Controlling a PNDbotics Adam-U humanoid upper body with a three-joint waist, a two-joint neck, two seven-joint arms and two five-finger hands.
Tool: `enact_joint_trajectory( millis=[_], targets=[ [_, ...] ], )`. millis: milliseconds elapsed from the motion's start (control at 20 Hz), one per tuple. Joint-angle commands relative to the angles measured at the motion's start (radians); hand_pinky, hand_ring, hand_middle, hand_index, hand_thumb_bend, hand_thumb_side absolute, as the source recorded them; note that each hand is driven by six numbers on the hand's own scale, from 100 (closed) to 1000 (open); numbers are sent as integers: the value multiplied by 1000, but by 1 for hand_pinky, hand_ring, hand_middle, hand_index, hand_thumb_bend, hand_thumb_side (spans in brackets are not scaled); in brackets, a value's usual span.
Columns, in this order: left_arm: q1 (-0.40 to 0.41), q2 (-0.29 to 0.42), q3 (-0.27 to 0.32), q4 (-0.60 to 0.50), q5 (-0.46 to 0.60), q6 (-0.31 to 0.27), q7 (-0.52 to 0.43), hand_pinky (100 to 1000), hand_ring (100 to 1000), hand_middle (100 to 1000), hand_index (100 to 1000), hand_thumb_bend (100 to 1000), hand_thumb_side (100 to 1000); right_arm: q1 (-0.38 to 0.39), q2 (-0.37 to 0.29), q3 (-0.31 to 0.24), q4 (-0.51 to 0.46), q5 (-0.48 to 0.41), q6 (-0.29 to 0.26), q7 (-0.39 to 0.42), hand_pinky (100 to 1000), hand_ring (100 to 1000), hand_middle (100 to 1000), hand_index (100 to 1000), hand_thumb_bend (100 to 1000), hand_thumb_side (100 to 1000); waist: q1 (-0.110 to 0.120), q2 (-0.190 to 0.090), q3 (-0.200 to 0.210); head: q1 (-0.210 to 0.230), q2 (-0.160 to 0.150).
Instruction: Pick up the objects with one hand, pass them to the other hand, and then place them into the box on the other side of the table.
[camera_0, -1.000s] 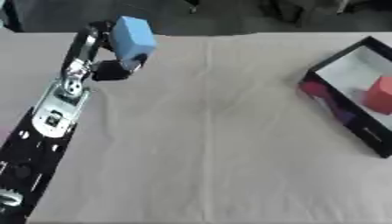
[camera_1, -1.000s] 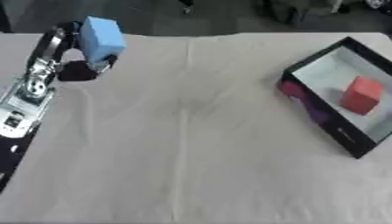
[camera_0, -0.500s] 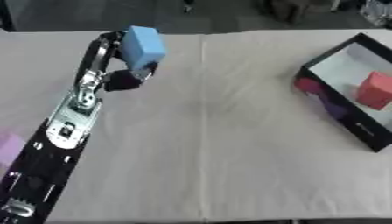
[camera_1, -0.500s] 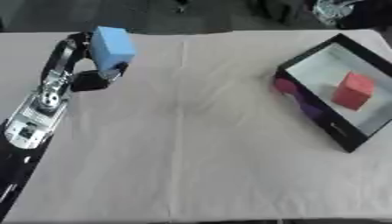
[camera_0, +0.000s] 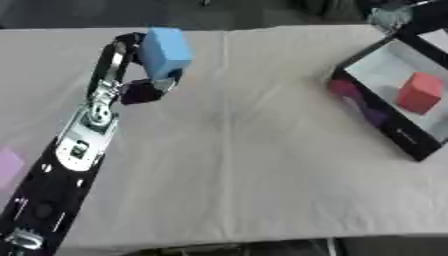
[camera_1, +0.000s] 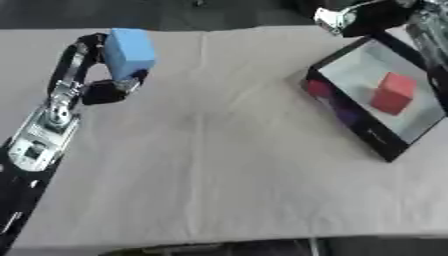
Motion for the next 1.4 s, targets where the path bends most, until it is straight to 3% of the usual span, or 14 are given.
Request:
enact_joint_trajectory(
  millis=[50,1400],
  targets=[
    [-13,-5,-12,-14,-1,-10,-12,640,511,496,593,100,100,-30,-4,15,2,34,-15,18,1000,1000,1000,1000,100,100,-2,-28,0,-6,7],
    [-24,-69,-88,-27,12,-47,-78,640,510,495,593,100,100,-119,133,112,121,245,-130,168,1000,1000,1000,1000,100,100,-5,-27,20,-42,3]
  ],
)
